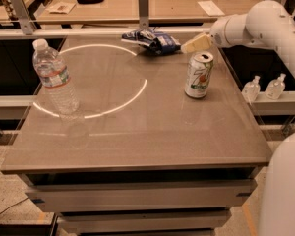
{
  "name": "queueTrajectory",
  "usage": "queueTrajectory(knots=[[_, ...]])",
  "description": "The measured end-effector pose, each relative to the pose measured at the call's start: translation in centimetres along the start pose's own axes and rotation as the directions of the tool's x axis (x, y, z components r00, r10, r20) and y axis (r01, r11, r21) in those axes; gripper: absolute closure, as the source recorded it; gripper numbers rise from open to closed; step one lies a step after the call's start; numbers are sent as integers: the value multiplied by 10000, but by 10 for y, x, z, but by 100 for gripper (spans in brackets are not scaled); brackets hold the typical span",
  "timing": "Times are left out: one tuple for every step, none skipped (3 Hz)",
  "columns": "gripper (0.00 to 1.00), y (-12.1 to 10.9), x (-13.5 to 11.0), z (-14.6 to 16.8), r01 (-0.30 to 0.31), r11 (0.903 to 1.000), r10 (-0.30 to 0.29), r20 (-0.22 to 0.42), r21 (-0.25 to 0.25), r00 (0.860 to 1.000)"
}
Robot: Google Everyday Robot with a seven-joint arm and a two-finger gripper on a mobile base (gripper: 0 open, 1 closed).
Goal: Move blue chip bag near 7up can
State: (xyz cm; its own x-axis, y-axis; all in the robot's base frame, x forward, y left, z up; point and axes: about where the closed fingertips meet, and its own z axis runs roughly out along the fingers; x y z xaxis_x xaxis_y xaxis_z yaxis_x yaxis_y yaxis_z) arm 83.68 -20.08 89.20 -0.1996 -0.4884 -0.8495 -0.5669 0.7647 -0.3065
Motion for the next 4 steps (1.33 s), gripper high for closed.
queueTrajectory(knots=[[0, 12, -3, 12, -154, 9998, 152, -182, -91, 9997], [0, 24, -6, 22, -441, 9983, 431, -248, -394, 9988], [0, 39, -9, 28, -708, 9942, 688, -278, -813, 9972], [0, 59, -10, 36, -821, 9864, 799, -217, -1423, 9966]])
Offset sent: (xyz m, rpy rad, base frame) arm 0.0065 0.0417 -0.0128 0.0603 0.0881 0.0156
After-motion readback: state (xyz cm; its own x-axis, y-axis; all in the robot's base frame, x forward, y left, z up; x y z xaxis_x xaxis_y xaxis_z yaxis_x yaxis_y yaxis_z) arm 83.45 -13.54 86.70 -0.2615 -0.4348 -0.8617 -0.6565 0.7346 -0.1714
